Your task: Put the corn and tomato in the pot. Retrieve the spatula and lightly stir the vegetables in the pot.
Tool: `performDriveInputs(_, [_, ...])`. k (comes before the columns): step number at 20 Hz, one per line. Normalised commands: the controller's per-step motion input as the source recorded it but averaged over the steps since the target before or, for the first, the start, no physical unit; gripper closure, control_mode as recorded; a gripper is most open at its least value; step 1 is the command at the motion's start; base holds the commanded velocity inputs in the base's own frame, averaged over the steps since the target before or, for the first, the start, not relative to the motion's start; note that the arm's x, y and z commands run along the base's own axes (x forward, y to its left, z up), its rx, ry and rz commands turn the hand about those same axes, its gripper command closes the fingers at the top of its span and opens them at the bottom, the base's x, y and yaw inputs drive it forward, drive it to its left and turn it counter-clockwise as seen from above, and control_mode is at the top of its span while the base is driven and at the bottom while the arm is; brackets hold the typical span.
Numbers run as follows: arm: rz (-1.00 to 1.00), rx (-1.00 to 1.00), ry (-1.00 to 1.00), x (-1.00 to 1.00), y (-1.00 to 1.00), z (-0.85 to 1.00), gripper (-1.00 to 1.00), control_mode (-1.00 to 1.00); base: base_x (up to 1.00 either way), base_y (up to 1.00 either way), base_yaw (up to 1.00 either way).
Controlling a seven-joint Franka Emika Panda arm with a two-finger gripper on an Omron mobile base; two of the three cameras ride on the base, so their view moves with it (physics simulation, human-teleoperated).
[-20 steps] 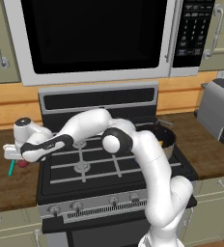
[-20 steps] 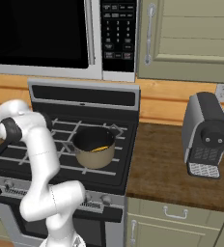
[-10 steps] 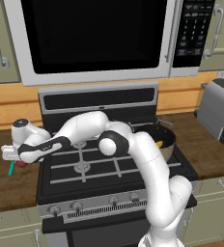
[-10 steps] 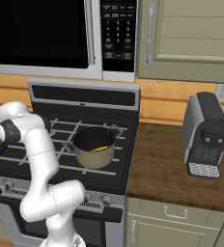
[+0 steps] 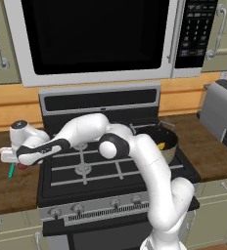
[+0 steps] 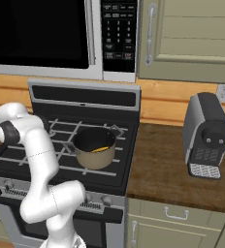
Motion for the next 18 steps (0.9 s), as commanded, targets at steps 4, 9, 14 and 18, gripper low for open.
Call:
performDriveInputs(4, [0.00, 0.01, -0.09, -0.37, -0.23, 0.21, 1.00, -1.00, 0.00, 0.00, 0.00])
performDriveInputs(9, [-0.01, 0.01, -0.11, -0.75, -0.84, 0.63, 1.00, -1.00, 0.00, 0.00, 0.00])
performDriveInputs(14, [-0.04, 0.05, -0.03, -0.83, -1.00, 0.70, 1.00, -1.00, 0.00, 0.00, 0.00])
performDriveInputs(18, [-0.06, 0.12, 0.00, -0.55, -1.00, 0.62, 1.00, -1.00, 0.00, 0.00, 0.00])
